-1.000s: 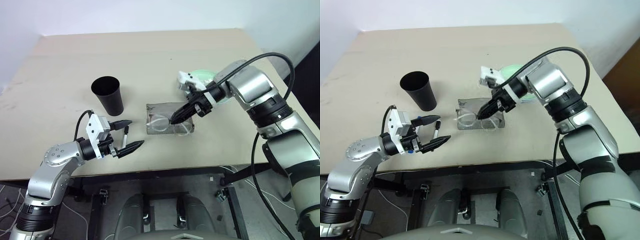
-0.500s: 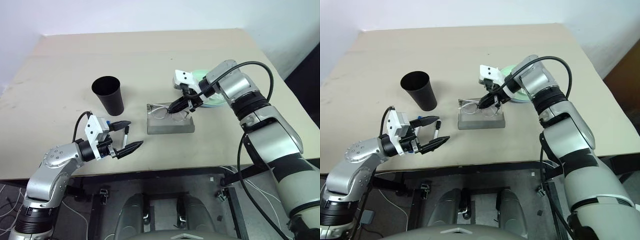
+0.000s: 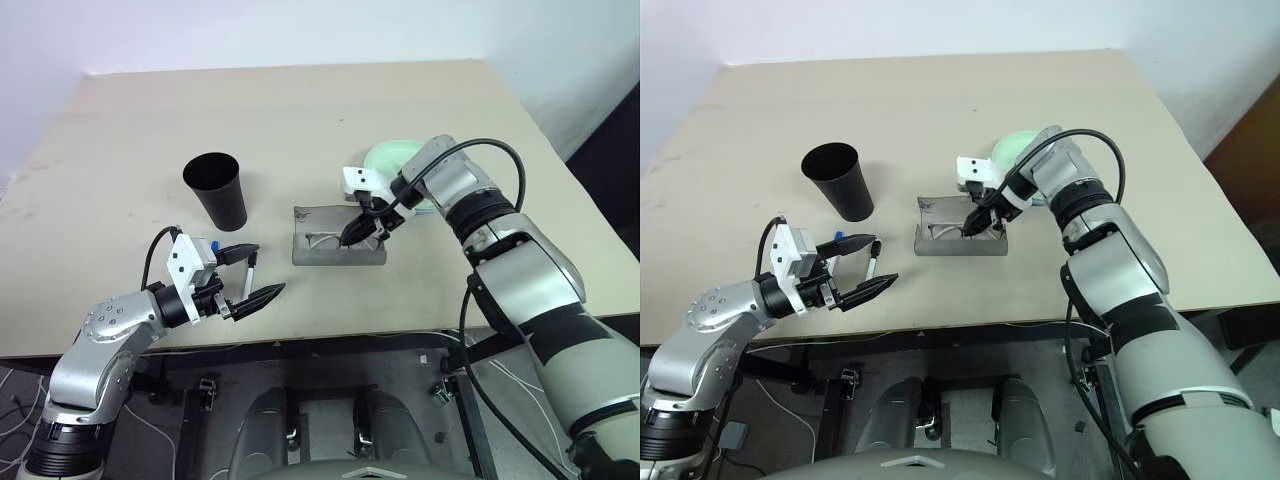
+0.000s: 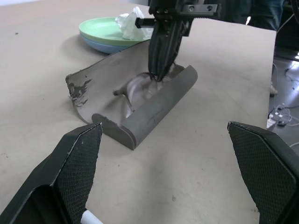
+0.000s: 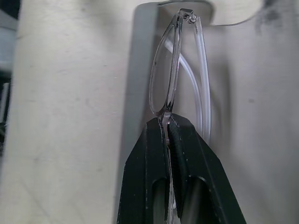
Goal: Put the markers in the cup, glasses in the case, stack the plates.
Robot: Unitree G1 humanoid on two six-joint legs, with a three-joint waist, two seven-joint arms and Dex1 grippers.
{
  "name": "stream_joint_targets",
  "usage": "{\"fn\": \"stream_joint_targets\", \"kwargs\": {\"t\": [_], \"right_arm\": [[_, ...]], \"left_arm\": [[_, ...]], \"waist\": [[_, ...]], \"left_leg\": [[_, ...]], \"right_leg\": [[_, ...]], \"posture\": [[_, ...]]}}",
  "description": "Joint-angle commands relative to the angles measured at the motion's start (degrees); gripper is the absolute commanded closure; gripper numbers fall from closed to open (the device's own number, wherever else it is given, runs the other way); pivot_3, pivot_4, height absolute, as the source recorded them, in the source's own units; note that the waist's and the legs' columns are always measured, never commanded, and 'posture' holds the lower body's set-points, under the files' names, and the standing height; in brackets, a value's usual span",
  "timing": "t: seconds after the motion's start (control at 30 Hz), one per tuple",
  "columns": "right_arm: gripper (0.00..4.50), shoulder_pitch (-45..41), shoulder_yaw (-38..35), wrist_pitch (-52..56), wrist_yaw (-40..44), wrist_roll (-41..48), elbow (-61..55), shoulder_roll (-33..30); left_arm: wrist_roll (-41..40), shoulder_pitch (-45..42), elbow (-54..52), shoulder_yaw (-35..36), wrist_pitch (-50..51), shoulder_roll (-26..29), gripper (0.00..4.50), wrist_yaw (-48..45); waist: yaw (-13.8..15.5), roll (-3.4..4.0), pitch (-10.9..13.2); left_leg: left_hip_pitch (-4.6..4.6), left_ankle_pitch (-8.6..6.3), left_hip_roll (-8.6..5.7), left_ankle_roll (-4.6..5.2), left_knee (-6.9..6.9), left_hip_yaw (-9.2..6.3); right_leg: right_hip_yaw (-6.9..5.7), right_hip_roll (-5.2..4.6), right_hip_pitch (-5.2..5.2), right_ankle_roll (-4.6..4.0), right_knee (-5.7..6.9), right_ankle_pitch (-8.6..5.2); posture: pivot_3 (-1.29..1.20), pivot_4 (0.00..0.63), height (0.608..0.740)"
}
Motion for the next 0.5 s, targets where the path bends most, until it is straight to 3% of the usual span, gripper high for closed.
{"fn": "stream_joint_targets", "kwargs": {"t": [0.03, 0.3, 0.5], "right_arm": [[4.48, -0.3, -0.9, 0.8, 1.4, -1.3, 0.7, 1.4], [4.48, 0.6, -1.9, 1.3, 1.0, -3.6, 1.7, 2.9], [2.74, -0.3, -3.9, 1.1, -1.0, -4.1, 2.6, 3.4]], "left_arm": [[-0.8, 0.3, -2.5, 1.4, -1.1, 0.2, 0.0, 0.1], [-0.8, 0.4, -2.6, 1.3, -1.5, -0.1, 0.0, 0.3], [-0.8, 0.8, -3.0, 1.2, -1.4, -0.2, 0.0, 0.5]], "waist": [[0.0, 0.0, 0.0], [-0.1, -0.01, 0.0], [-0.1, 0.0, 0.0]], "left_leg": [[0.01, 0.0, 0.0, 0.0, 0.0, 0.0], [0.04, 0.0, 0.01, -0.01, -0.04, -0.01], [0.04, -0.01, -0.01, -0.01, -0.06, 0.0]], "right_leg": [[0.0, -0.01, 0.0, -0.01, 0.01, -0.01], [0.03, -0.04, -0.02, -0.12, 0.0, -0.07], [0.06, -0.09, -0.06, -0.16, 0.0, -0.08]], "posture": [[0.0, 0.15, 0.701], [0.0, 0.15, 0.701], [0.0, 0.15, 0.701]]}}
